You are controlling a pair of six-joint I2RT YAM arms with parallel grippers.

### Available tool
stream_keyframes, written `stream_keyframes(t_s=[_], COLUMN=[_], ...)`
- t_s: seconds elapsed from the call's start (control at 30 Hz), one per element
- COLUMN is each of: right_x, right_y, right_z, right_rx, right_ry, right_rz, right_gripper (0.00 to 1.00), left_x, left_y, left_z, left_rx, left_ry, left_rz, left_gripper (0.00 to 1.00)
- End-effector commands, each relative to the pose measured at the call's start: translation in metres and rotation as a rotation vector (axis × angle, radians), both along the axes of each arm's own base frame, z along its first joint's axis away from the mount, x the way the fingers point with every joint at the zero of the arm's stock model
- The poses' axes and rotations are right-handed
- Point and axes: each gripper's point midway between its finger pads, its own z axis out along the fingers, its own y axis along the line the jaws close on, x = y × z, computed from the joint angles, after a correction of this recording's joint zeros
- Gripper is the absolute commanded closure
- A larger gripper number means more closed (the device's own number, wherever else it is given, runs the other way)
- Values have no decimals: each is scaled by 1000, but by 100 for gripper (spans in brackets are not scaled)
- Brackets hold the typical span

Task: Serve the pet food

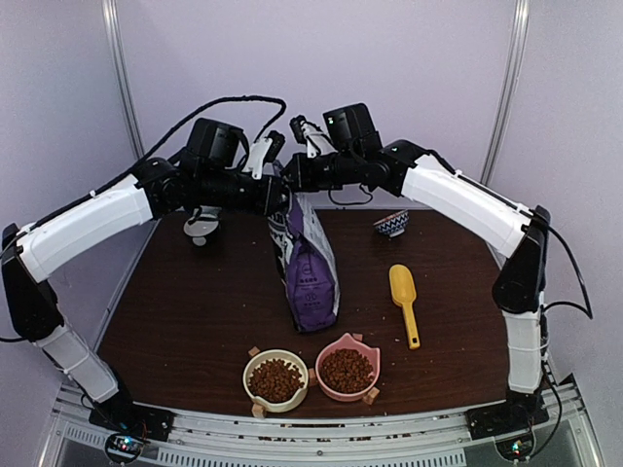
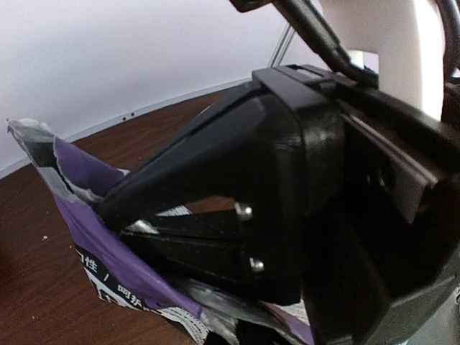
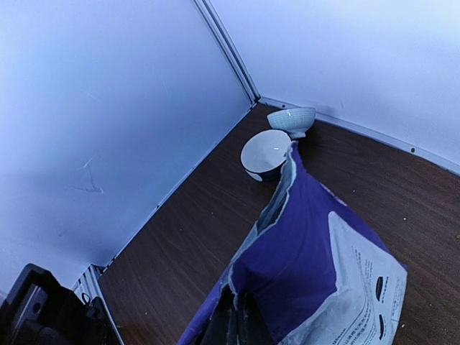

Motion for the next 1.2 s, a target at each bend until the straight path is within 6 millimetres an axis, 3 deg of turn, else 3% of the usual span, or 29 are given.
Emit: stream_keyframes(t_s=[0.0,0.17,0.23,0.37,0.47,0.5,0.63,0.83,1.03,1.17], right_x=[-5,-7,-8,-10,-15,-18,-41,-93,-128,-132], right_y=[17,16,9,-20,-53,-66,-112,-135,-120,-106], right_z=[-9,-12,-7,3,14,17,22,-1,-17,-28], right_rx=[15,7,5,-28,-68,-83,-147,-178,-198,-220], right_ry=[-18,-13,-22,-53,-87,-95,-120,-105,-100,-96], right_rz=[67,81,55,-37,-130,-165,-286,-356,-346,-381], right_gripper=[96,87,72,28,5,2,0,0,0,0], left_x=[5,6,3,-3,-10,-12,-20,-17,-20,-22], left_y=[-15,-10,-7,10,33,42,81,140,167,173], left_z=[94,80,76,70,66,64,53,23,6,1], left_rx=[-298,-297,-296,-282,-269,-267,-258,-214,-172,-152], left_ry=[-204,-167,-163,-163,-182,-190,-193,-144,-124,-125], left_rz=[37,67,68,109,161,175,220,295,315,328], left_gripper=[100,99,87,57,37,32,16,10,9,8])
